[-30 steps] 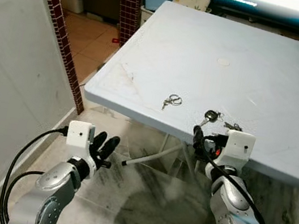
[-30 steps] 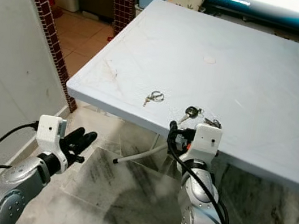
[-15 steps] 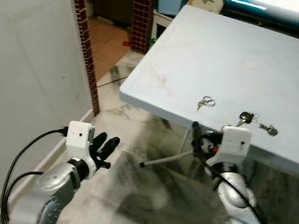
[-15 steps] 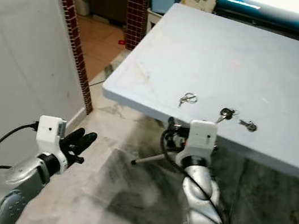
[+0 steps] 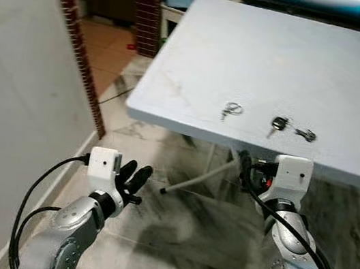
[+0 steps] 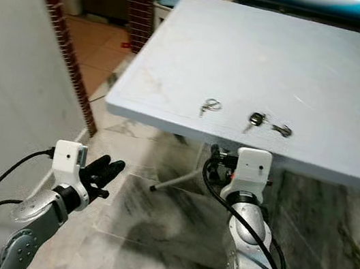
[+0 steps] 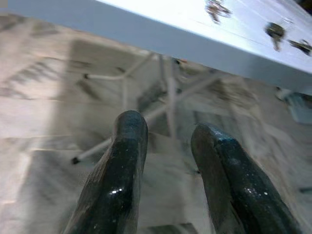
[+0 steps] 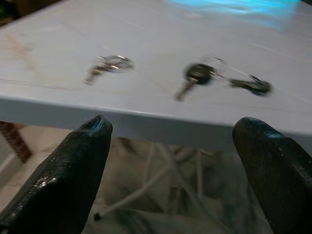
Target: Hang keys on a hook
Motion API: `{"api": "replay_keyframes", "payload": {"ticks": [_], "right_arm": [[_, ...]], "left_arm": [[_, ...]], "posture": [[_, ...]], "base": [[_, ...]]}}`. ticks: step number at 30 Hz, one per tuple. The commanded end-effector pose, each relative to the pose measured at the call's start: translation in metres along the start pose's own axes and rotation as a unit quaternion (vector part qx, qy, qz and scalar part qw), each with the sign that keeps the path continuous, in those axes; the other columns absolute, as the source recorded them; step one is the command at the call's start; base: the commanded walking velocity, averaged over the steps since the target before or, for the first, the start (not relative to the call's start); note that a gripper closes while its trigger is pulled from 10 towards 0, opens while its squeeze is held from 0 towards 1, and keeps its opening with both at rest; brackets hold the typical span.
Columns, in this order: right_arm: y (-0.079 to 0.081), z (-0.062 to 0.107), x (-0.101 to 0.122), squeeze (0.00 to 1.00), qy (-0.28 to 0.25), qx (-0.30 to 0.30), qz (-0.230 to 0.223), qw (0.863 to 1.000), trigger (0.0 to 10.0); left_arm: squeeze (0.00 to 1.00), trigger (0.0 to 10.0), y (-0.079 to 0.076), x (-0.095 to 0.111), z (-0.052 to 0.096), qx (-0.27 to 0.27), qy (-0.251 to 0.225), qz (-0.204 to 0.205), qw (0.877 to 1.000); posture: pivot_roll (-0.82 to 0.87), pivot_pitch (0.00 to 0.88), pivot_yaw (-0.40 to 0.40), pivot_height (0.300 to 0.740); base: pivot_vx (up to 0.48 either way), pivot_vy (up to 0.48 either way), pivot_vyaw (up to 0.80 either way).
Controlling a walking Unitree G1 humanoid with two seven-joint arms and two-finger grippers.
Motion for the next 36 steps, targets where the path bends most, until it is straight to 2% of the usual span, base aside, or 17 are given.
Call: {"api": "replay_keyframes", "payload": {"ticks": [1,8,22,36], "right_arm": [[0.0026,0.0012,0.0033,0.0,-0.002,0.005,-0.005,1.0,10.0],[0.0033,0.0018,0.0032,0.0,-0.003,0.007,-0.009,1.0,10.0],[0.0053,0.0018,0.002,0.0,-0.001,0.008,0.003,1.0,10.0],[0.0061,-0.0015,0.0037,0.0,-0.003,0.008,0.0,1.0,10.0]], "left_arm": [[0.0,10.0,0.0005,0.0024,0.0013,0.0,-0.003,-0.005,1.0],[0.0,10.0,0.0009,0.0017,0.0011,0.0,-0.002,-0.004,1.0],[0.0,10.0,-0.0005,0.0032,0.0011,-0.004,-0.006,-0.003,1.0],[0.0,10.0,0.0009,0.0037,-0.0002,0.0,-0.007,-0.002,1.0]], "posture": [[-0.07,0.13,0.027,0.74],[-0.08,0.129,0.027,0.74],[-0.08,0.133,0.027,0.74],[-0.08,0.129,0.025,0.74]], "base": [[0.0,0.0,-0.78],[0.0,0.0,-0.79],[0.0,-0.036,0.0],[0.0,-0.336,0.0]]}}
Point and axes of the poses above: a point about 5 cm out from each wrist's last joint towards the gripper, its own z axis pointing back from the gripper into the wrist, its own x axis along the axis of the wrist's last joint, y = z × x, the point moved 6 cm from there along -z, pointing out of the wrist towards the gripper, and after that the axes turned 1 degree about z, right-handed, at the moved point
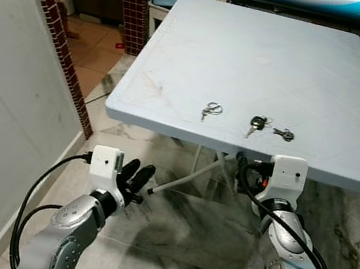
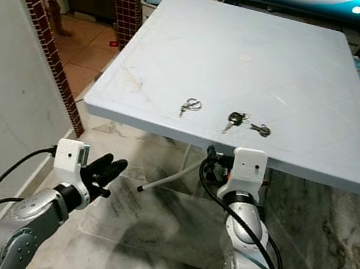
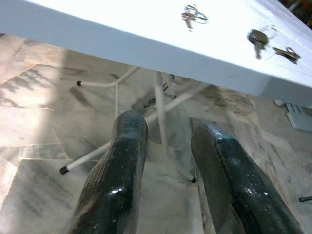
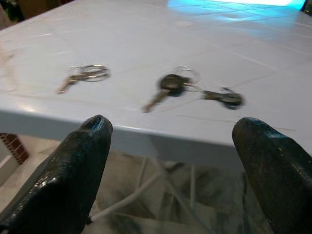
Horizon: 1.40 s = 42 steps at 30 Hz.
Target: Hang keys on a hook
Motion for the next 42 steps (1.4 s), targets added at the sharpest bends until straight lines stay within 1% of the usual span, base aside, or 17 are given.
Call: {"api": "replay_keyframes", "payload": {"ticks": [1,17,29,34,39,42], "right_arm": [[-0.001,0.0,0.002,0.0,-0.003,-0.002,-0.002,1.0,10.0],[-0.001,-0.002,0.003,0.0,-0.004,-0.001,-0.001,1.0,10.0],[0.002,-0.004,0.005,0.0,-0.008,0.006,0.002,1.0,10.0],[0.01,-0.003,0.007,0.0,-0.012,0.027,0.0,1.0,10.0],[0.007,0.0,0.005,0.0,-0.01,0.024,-0.001,1.0,10.0],[0.007,0.001,0.006,0.0,-0.014,0.026,-0.004,1.0,10.0]], "left_arm": [[0.0,10.0,-0.002,0.0,0.0,-0.003,0.0,-0.001,1.0],[0.0,10.0,-0.001,0.0,-0.001,-0.002,0.0,-0.004,1.0],[0.0,10.0,0.0,0.003,-0.001,-0.001,-0.012,0.006,1.0],[0.0,10.0,0.0,0.004,-0.001,-0.005,-0.017,0.011,1.0],[0.0,10.0,-0.002,0.013,0.0,-0.012,-0.031,0.01,0.999],[0.0,10.0,-0.001,0.017,0.0,-0.016,-0.038,0.005,0.999]], "posture": [[-0.08,0.129,0.025,0.74],[-0.08,0.126,0.026,0.74],[-0.07,0.119,0.021,0.74],[-0.08,0.114,0.022,0.74],[-0.08,0.112,0.022,0.74],[-0.08,0.117,0.022,0.74]], "base": [[0.0,-0.375,0.0],[0.0,-0.36,0.0],[0.0,0.0,0.0],[0.0,0.0,0.0],[0.0,0.0,0.0],[0.086,0.0,0.0]]}}
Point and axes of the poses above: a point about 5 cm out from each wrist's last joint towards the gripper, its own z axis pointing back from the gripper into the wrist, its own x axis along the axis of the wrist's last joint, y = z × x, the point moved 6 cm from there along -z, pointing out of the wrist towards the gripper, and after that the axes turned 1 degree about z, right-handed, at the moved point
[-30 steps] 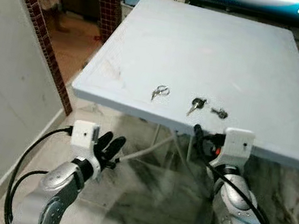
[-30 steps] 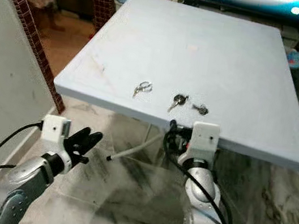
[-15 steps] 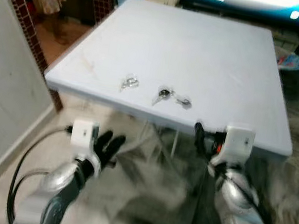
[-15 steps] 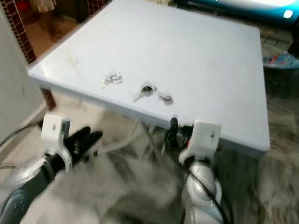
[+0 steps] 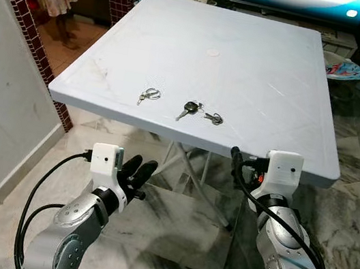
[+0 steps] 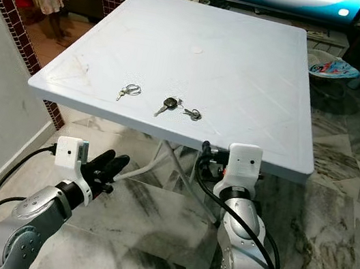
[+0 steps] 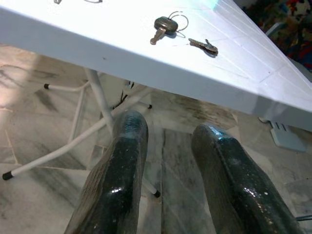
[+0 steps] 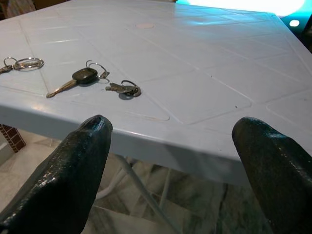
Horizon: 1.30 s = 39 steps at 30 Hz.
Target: Hang keys on a hook
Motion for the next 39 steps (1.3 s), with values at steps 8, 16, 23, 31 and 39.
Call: {"api": "replay_keyframes", "payload": {"ticks": [8,16,23,31,39], "right_arm": [[0.004,0.002,0.01,0.0,-0.022,0.014,0.004,1.0,10.0],[0.014,0.006,0.003,0.0,-0.012,0.035,-0.004,0.999,10.0],[0.016,0.007,0.001,0.0,-0.006,0.041,-0.005,0.999,10.0],[0.016,0.007,0.001,0.0,-0.008,0.039,-0.007,0.999,10.0],[0.014,0.007,-0.003,0.0,0.002,0.035,-0.006,0.999,10.0]], "left_arm": [[0.0,10.0,0.003,0.018,-0.002,-0.01,-0.024,-0.021,0.999],[0.0,10.0,-0.005,0.013,-0.001,-0.023,-0.016,-0.02,0.999],[0.0,10.0,-0.006,0.011,-0.002,-0.026,-0.012,-0.02,0.999],[0.0,10.0,-0.007,0.009,-0.002,-0.027,-0.009,-0.021,0.999],[0.0,10.0,-0.005,0.005,-0.002,-0.019,-0.001,-0.013,1.0]], "posture": [[-0.08,0.12,0.027,0.74],[-0.08,0.122,0.027,0.74],[-0.08,0.124,0.028,0.74],[-0.08,0.125,0.027,0.74],[-0.08,0.125,0.026,0.74]], "base": [[0.281,0.0,0.0],[0.356,0.0,0.0],[0.357,0.0,0.0],[0.339,0.0,0.0],[0.172,0.0,0.0]]}}
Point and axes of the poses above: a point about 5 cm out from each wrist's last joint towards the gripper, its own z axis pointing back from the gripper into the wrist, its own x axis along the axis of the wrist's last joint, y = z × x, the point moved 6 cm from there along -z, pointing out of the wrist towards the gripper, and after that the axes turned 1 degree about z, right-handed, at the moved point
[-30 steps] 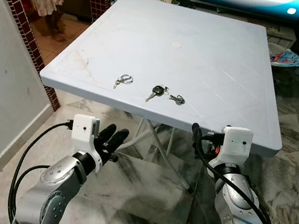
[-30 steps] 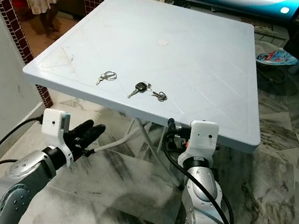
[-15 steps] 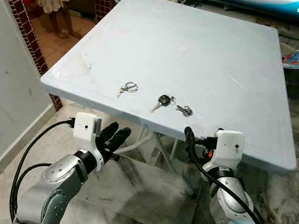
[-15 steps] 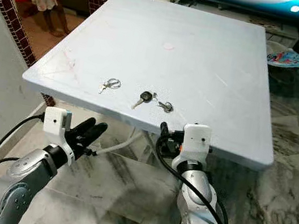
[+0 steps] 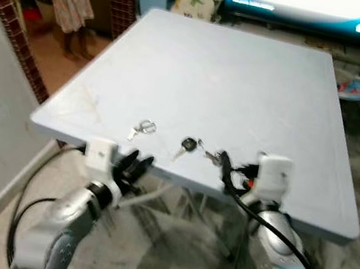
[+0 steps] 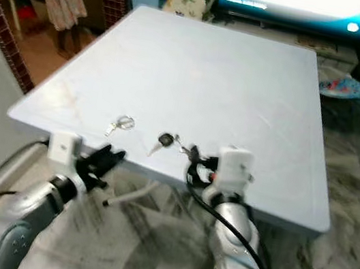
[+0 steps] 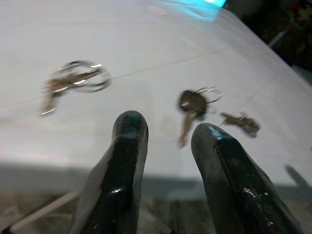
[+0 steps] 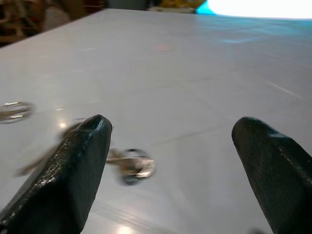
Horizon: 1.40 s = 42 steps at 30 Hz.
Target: Hang keys on a hook
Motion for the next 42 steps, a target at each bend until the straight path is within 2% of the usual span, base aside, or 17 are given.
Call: {"api": "replay_keyframes", "payload": {"ticks": [1,6,12,15,17,19,24,27,32,39,40,41,42], "right_arm": [[-0.009,0.001,-0.004,0.0,0.013,-0.012,0.011,1.0,10.0],[-0.01,0.001,0.0,0.0,0.002,-0.006,0.02,1.0,10.0],[-0.006,-0.002,-0.003,0.0,0.006,0.009,0.013,1.0,10.0],[-0.004,-0.005,-0.006,0.0,0.017,0.022,0.018,0.999,10.0],[-0.002,-0.008,-0.019,0.0,0.051,0.038,0.038,0.997,10.0],[-0.002,-0.009,-0.024,0.0,0.062,0.043,0.044,0.996,10.0],[0.008,-0.013,-0.03,0.0,0.073,0.069,0.046,0.994,10.0],[0.018,-0.017,-0.034,0.0,0.076,0.093,0.065,0.991,10.0],[0.013,-0.023,-0.038,0.0,0.084,0.083,0.07,0.991,10.0],[-0.006,-0.031,-0.04,0.0,0.088,0.063,0.078,0.991,10.0],[-0.008,-0.031,-0.04,0.0,0.088,0.062,0.078,0.991,9.8],[-0.01,-0.031,-0.04,0.0,0.085,0.061,0.075,0.992,6.3],[-0.011,-0.032,-0.039,0.0,0.08,0.062,0.069,0.992,6.5]], "left_arm": [[0.0,10.0,-0.004,-0.006,-0.001,-0.006,0.013,0.003,1.0],[0.0,10.0,-0.006,-0.009,0.0,-0.015,0.023,0.003,1.0],[0.0,10.0,-0.006,-0.005,-0.002,-0.006,0.011,0.007,1.0],[0.0,10.0,-0.011,-0.01,-0.001,-0.021,0.027,-0.002,0.999],[0.0,10.0,-0.018,-0.022,0.003,-0.054,0.064,-0.024,0.996],[0.0,10.0,-0.02,-0.024,0.004,-0.063,0.07,-0.025,0.995],[0.0,10.0,-0.022,-0.02,0.004,-0.071,0.065,-0.035,0.995],[0.0,10.0,-0.021,-0.013,0.001,-0.069,0.051,-0.035,0.996],[0.0,10.0,-0.023,-0.014,0.002,-0.078,0.057,-0.042,0.994],[0.0,10.0,-0.03,-0.017,0.002,-0.091,0.059,-0.042,0.993],[0.0,10.0,-0.032,-0.017,0.002,-0.092,0.059,-0.041,0.993],[0.0,10.0,-0.032,-0.018,0.002,-0.093,0.059,-0.041,0.993],[0.0,10.0,-0.033,-0.018,0.002,-0.094,0.059,-0.041,0.993]], "posture": [[-0.08,0.125,0.026,0.74],[-0.08,0.126,0.028,0.74],[-0.08,0.123,0.022,0.74],[-0.08,0.12,0.019,0.74],[-0.07,0.12,0.017,0.74],[-0.07,0.12,0.017,0.74],[-0.07,0.116,0.02,0.74],[-0.07,0.114,0.024,0.74],[-0.06,0.113,0.026,0.74],[-0.06,0.112,0.028,0.74],[-0.06,0.112,0.027,0.74],[-0.06,0.112,0.027,0.74],[-0.06,0.112,0.027,0.74]], "base": [[0.0,0.0,0.0],[0.0,0.0,0.0],[0.0,0.0,0.0],[0.0,0.0,0.0],[0.0,0.0,0.0],[0.0,0.0,0.0],[0.0,0.0,0.0],[0.0,0.0,0.0],[0.0,0.0,0.0],[0.0,0.0,0.0],[0.0,0.0,0.0],[0.0,0.0,0.0],[0.0,0.0,0.0]]}}
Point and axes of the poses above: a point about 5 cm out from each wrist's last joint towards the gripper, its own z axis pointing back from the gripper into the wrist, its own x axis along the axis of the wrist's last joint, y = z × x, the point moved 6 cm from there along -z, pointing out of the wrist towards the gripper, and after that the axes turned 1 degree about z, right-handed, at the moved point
